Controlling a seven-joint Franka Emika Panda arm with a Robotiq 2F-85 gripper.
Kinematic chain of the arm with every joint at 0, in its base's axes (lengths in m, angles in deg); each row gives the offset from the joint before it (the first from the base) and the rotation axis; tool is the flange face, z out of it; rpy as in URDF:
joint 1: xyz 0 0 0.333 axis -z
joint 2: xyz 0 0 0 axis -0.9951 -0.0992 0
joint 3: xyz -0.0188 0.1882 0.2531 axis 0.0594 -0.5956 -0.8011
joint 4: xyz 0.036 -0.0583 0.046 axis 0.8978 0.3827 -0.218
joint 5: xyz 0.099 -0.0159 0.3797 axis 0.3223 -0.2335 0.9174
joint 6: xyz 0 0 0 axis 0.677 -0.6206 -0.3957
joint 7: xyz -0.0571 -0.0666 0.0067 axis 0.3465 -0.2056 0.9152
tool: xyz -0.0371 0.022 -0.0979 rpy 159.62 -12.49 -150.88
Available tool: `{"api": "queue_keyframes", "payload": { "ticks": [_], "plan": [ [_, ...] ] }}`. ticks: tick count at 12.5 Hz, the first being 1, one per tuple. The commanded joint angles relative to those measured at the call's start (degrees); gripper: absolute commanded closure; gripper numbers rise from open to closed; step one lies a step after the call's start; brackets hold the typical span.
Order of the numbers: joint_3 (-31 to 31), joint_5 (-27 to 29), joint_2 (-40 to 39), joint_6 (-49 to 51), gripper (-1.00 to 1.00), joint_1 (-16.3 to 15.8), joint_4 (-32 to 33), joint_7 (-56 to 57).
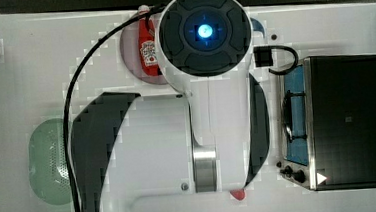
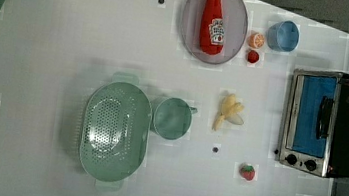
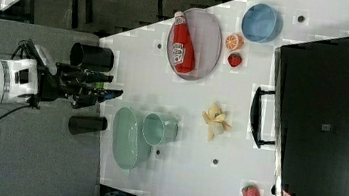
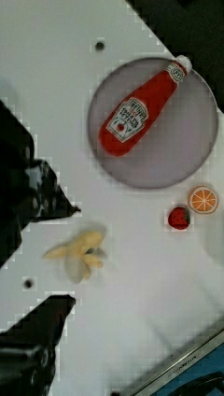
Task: Pick Banana and place it in mug.
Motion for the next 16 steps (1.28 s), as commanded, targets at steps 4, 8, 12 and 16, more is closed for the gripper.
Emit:
{"api": "queue_keyframes", "payload": {
  "ticks": [4,8,12,16],
  "plan": [
    [1.4,0.2,16.1,5.5,-1.0,2.2,13.6,-1.0],
    [1.4,0.2,12.2,-6.0,-1.0,2.1,22.7,12.7],
    [1.4,0.2,6.0,-20.4,-1.0,2.1,30.8,33.8],
    [1.3,0.2,-3.4,-33.3,-1.0,2.1,36.4,58.8]
  ]
}}
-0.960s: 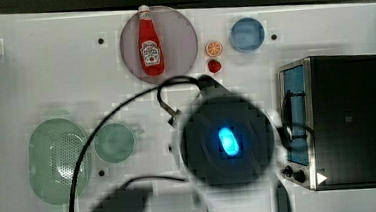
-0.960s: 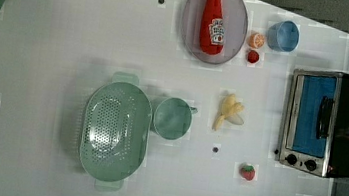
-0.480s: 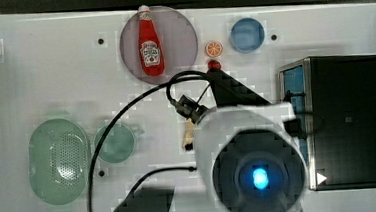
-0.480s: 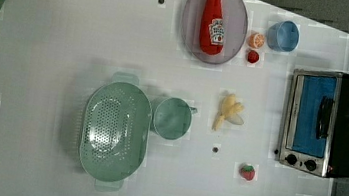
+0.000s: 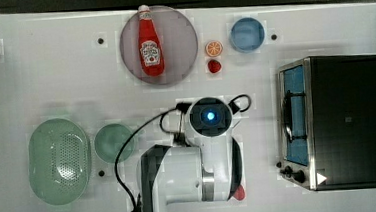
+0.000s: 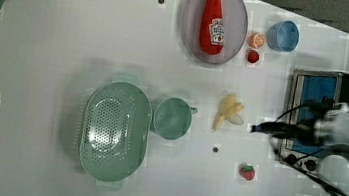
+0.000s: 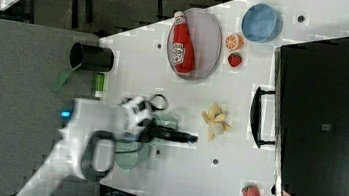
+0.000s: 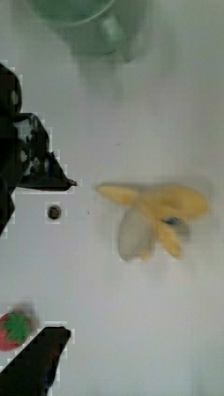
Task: Pick Banana and place it in mug.
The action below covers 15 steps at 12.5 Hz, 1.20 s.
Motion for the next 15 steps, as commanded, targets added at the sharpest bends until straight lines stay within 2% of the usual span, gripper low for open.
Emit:
{"api": "queue_keyframes", "payload": {
  "ticks": [1,3,8,9,12,14,15],
  "plan": [
    [0.1,-0.7,-3.2,-9.2,-1.0,0.7,-0.1,24.7],
    [0.1,-0.7,-8.9,-16.5,-1.0,0.7,0.0,29.5],
    [-0.3,-0.7,-18.4,-30.2,-1.0,0.7,0.1,29.5],
    [-0.2,-0.7,-19.0,-31.1,-0.93,0.7,0.1,29.5],
    [-0.2,-0.7,-19.4,-31.2,-0.15,0.7,0.5,29.5],
    [0.0,-0.7,-19.2,-31.2,0.3,0.8,0.5,29.5],
    [0.1,-0.7,-19.0,-31.1,0.36,0.8,0.6,29.5]
  ]
}}
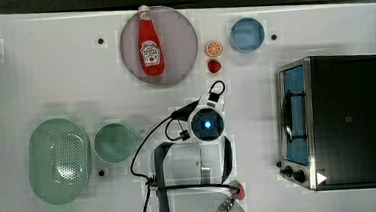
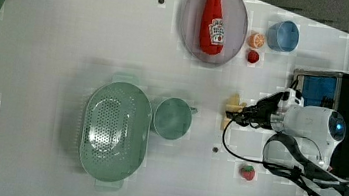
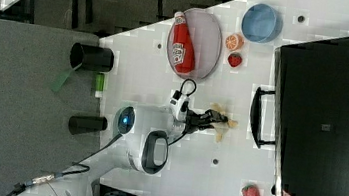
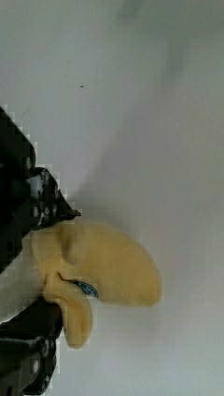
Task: Pick Banana and place it in mug.
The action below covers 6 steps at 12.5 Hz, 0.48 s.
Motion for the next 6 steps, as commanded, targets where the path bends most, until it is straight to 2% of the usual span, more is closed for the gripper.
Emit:
{"api": "queue_keyframes", "payload": {
  "ticks": [1,4,6],
  "plan": [
    [-0.2,-0.2,1.1,-0.2,0.36,0.1,0.0,2.0],
    [0.7,-0.2,5.3,1.1,0.36,0.2,-0.2,1.6],
    [1.1,-0.2,12.0,8.8,0.36,0.2,-0.4,1.6]
  ]
}}
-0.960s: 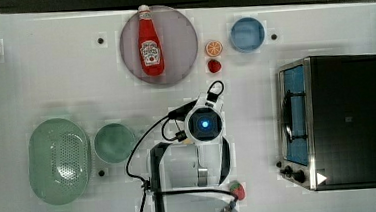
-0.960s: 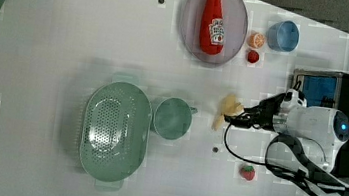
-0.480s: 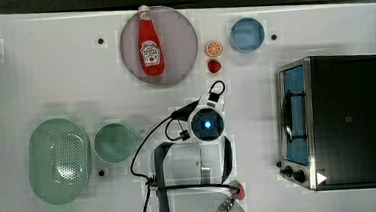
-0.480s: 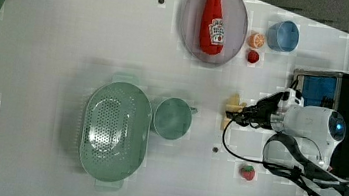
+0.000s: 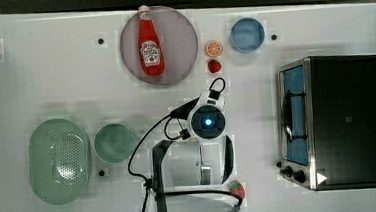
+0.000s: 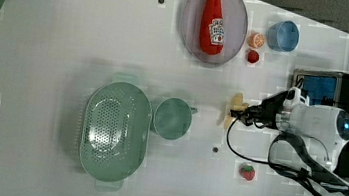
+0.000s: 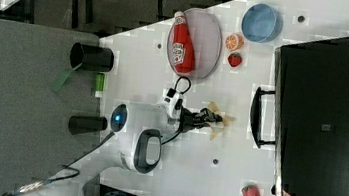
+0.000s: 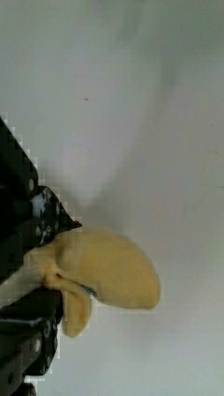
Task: Pick Banana and place it in mug.
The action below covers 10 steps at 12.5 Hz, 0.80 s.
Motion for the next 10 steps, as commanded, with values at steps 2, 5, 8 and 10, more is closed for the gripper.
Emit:
{"api": "queue_keyframes", "payload": {
  "ticks": [2,5,8,10],
  "plan": [
    [0.8,-0.4,15.2,16.6,0.36,0.5,-1.9,0.8],
    [-0.5,-0.4,23.6,30.1,0.36,0.2,-5.9,-0.1],
    [-3.7,-0.3,27.7,36.9,0.36,-0.2,-8.1,-7.7],
    [-6.8,0.3,28.3,37.6,0.36,-1.0,-8.2,-12.2]
  ]
}}
